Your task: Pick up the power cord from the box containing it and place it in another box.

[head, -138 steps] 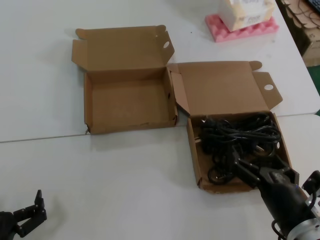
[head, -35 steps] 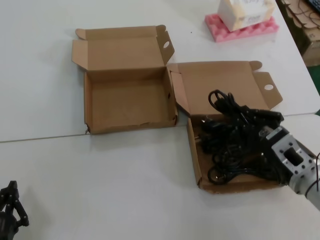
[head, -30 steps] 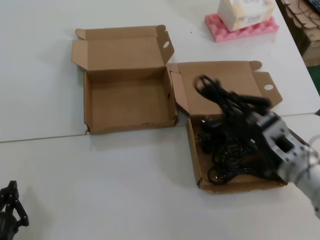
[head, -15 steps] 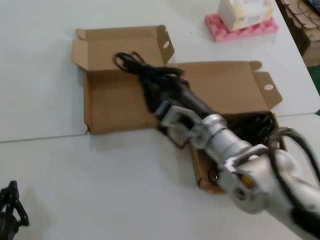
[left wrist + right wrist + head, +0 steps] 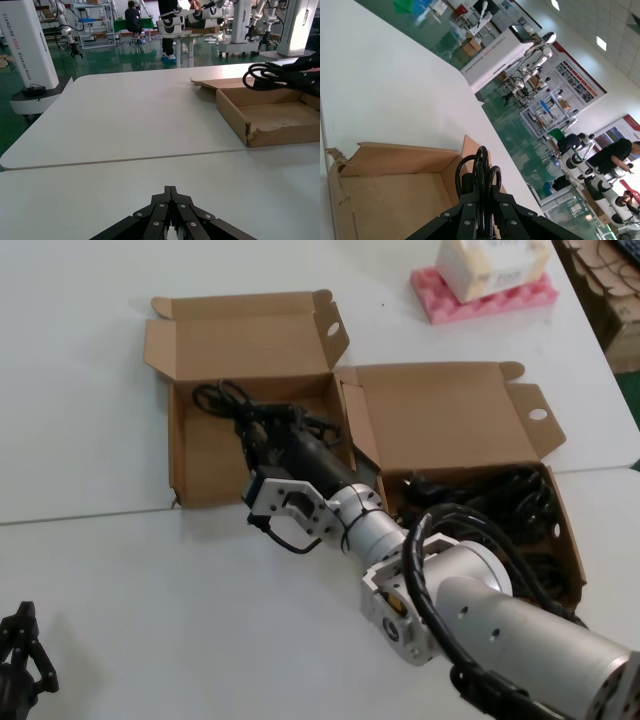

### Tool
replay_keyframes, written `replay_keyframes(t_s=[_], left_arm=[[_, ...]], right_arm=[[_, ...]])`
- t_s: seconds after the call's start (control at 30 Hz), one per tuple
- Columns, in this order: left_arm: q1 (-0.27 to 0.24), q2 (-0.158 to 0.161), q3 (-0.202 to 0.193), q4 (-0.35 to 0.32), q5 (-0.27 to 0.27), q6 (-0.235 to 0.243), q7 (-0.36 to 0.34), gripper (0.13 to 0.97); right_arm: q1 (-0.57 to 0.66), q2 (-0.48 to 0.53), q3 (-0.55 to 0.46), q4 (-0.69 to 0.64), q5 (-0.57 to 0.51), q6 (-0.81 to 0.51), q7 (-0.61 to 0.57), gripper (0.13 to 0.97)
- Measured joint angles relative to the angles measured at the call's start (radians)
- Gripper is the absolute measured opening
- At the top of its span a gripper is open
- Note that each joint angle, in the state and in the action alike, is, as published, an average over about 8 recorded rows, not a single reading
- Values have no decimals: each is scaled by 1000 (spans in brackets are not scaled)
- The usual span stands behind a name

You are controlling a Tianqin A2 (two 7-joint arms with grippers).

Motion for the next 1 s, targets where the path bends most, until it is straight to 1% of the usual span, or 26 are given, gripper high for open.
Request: replay_keyframes(t_s=[0.17,0.33,0.53,0.6,0.73,0.9,1.0], left_arm=[[0,0,0,0,0,0,0,163],[0,0,0,0,0,0,0,163],[0,0,0,0,0,0,0,163],[0,0,0,0,0,0,0,163],[0,0,0,0,0,0,0,163],[0,0,0,0,0,0,0,163],[0,0,0,0,0,0,0,163]], right_arm=[[2,-30,-4,-47,-5,12,0,185],[2,-37,-5,-61,-2,7,0,185],[7,-15,-6,-32,50,-31,0,307],[11,2,-6,-6,85,-49,0,348],[25,51,-6,74,181,-79,0,348],[47,145,5,225,323,-66,0,460],[43,222,50,344,389,-12,0,528]])
